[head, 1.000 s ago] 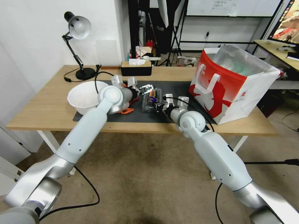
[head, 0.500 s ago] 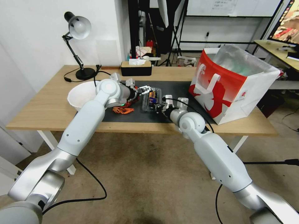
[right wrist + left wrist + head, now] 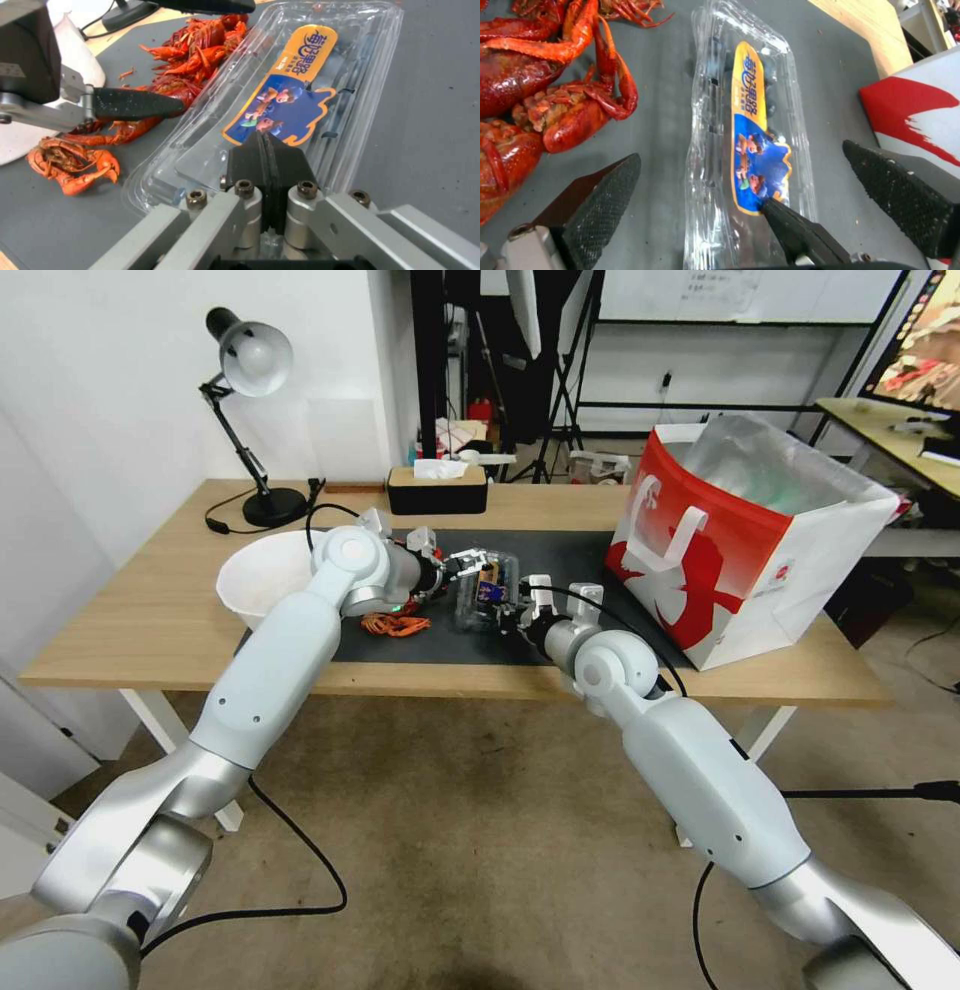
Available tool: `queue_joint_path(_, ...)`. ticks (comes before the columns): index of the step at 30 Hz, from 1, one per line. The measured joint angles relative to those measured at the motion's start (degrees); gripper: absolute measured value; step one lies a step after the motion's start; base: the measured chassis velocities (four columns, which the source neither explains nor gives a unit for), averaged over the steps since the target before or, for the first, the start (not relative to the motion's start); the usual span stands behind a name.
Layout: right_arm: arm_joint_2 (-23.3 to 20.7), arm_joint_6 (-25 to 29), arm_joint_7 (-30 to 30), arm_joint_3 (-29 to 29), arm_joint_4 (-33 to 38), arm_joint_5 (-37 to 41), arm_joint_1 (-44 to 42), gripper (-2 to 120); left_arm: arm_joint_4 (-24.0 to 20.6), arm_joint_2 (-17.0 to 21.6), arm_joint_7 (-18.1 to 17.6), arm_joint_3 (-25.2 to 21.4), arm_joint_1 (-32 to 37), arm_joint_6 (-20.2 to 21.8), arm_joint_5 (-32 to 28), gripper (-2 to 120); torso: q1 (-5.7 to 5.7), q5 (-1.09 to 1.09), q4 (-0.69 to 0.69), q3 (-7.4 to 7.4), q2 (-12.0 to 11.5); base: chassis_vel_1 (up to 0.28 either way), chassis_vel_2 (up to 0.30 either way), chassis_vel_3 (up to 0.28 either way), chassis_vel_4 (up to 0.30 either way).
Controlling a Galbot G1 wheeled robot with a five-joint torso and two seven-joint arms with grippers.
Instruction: Close the takeout container lid, then place the container into the takeout bag.
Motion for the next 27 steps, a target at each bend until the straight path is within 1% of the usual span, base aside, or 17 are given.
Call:
queue_joint_path(8,0.0,0.0,0.0,0.1,0.0,0.0,-0.1,0,1.4,-0.1,0.4,0.5,-0.5,-0.1,0.2,100,0.00,0.00,0.01,0.00,0.0,0.000,0.000,0.000,0.000)
queue_joint_path(17,-0.3,0.0,-0.2,0.3,0.1,0.0,-0.3,0,3.5,-0.7,2.6,1.0,-0.7,-0.1,2.1,100,0.00,0.00,0.00,0.00,0.0,0.000,0.000,0.000,0.000)
queue_joint_path(27,-0.4,0.1,-0.3,0.6,0.2,-0.1,-0.7,0,3.7,-0.8,3.5,1.3,-0.3,-0.2,2.4,100,0.00,0.00,0.00,0.00,0.0,0.000,0.000,0.000,0.000)
